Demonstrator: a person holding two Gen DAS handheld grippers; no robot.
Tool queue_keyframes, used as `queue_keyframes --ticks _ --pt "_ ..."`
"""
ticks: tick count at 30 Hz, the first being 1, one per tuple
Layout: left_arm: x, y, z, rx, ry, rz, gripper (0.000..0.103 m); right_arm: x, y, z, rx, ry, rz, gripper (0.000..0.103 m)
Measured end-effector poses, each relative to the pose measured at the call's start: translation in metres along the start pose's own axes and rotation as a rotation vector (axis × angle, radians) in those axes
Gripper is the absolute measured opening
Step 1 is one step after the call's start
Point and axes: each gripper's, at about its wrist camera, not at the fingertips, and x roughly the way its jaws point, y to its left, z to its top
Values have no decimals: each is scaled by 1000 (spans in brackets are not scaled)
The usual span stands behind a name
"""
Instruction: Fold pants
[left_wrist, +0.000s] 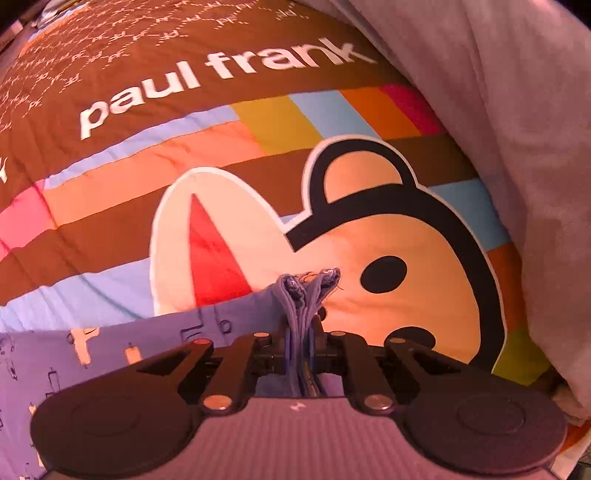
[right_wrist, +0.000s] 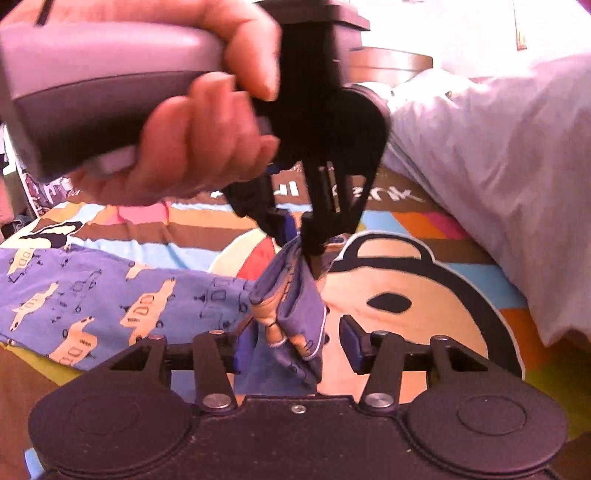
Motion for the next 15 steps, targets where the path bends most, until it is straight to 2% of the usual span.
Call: queue_keyframes --ticks 2,9,15 --pt "-7 13 -4 -16 -21 -22 10 -3 12 4 -41 -23 5 18" --pt "-49 81 -46 -111 -138 -135 10 -31 74 13 -204 -70 92 16" --pt "-63 167 -96 -244 -236 -180 10 -39 144 9 -334 -78 215 13"
